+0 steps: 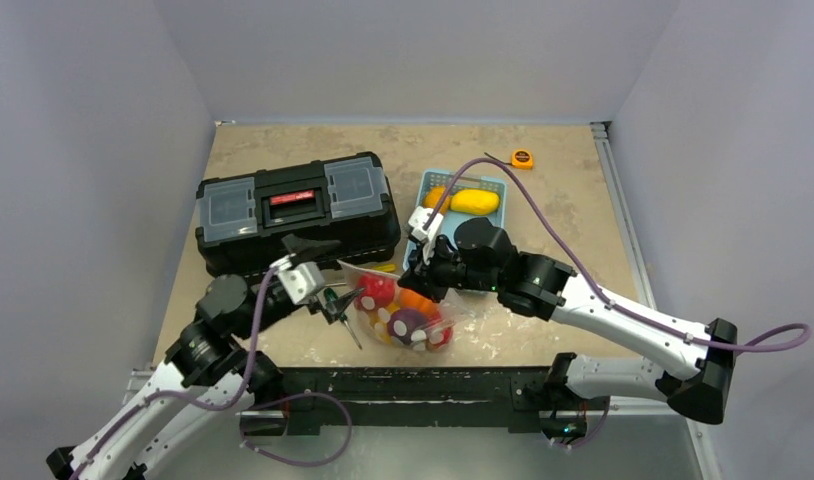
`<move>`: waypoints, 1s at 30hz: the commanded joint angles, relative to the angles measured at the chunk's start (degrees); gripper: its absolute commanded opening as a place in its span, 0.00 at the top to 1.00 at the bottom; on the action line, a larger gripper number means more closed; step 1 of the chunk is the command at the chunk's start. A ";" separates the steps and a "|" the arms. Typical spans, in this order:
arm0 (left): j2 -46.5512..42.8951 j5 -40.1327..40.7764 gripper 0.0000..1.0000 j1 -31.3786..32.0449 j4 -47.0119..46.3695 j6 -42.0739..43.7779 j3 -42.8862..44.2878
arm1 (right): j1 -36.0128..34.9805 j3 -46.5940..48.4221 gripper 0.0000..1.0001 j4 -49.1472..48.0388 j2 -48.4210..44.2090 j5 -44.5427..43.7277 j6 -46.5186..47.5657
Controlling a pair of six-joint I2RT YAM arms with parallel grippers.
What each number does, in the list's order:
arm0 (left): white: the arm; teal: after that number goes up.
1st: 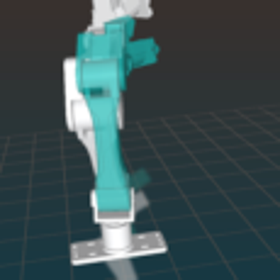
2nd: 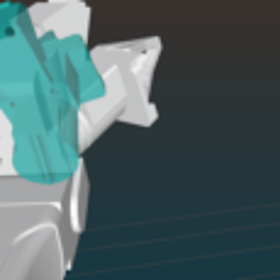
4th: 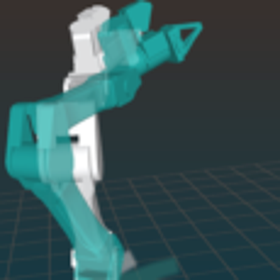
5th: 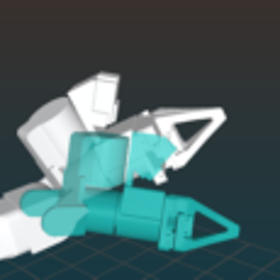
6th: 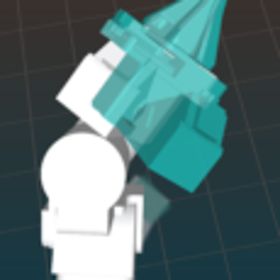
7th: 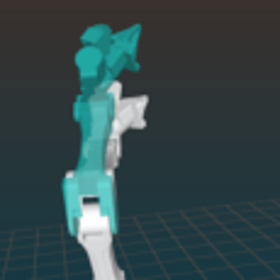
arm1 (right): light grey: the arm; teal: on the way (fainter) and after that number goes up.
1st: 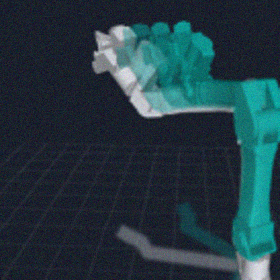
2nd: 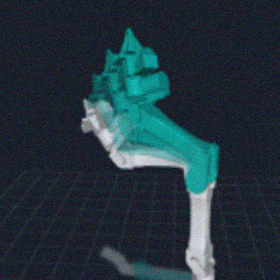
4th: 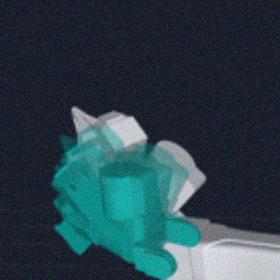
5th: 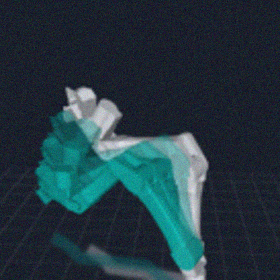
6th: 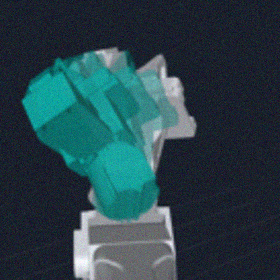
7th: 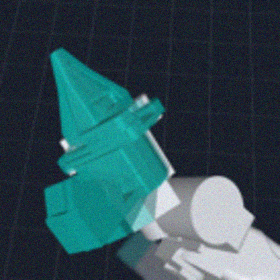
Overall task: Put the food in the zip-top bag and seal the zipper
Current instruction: Place the zipper food storage bag at the center of the board.
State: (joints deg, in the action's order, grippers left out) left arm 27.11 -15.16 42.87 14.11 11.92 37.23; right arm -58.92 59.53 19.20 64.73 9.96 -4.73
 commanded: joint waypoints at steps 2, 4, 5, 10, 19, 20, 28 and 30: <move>-9.14 15.75 0.06 0.02 -11.09 -0.12 -4.93 | 0.23 5.05 1.00 -3.74 -3.83 -7.89 -3.80; -8.67 18.67 0.06 0.04 -9.69 0.30 -4.09 | 0.59 6.00 1.00 -3.55 -5.11 -10.87 -4.54; -8.14 19.31 0.07 0.02 -8.87 0.45 -3.68 | 1.08 6.67 1.00 -3.28 -5.55 -12.27 -4.87; -5.57 17.47 0.08 0.03 -6.93 0.49 -1.84 | 5.35 10.29 1.00 -0.30 -6.73 -20.21 -6.44; -4.60 15.44 0.08 0.03 -6.33 0.29 -1.46 | 22.09 17.30 1.00 4.99 -6.10 -34.18 -12.12; -4.49 15.42 0.08 0.02 -6.35 0.30 -1.46 | 23.54 18.00 1.00 5.78 -5.84 -35.95 -12.74; -3.52 12.68 0.08 0.02 -5.87 0.07 -1.07 | 33.85 16.56 1.00 5.97 -4.04 -49.85 -15.75; -3.20 12.00 0.08 0.02 -5.71 -0.04 -0.94 | 36.17 14.68 1.00 4.46 -2.92 -52.65 -15.86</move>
State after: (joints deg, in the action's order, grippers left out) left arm 23.09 -1.04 42.87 8.88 11.73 33.65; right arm -25.87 76.20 27.42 60.77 -32.97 -18.61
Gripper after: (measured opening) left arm 0.922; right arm 0.007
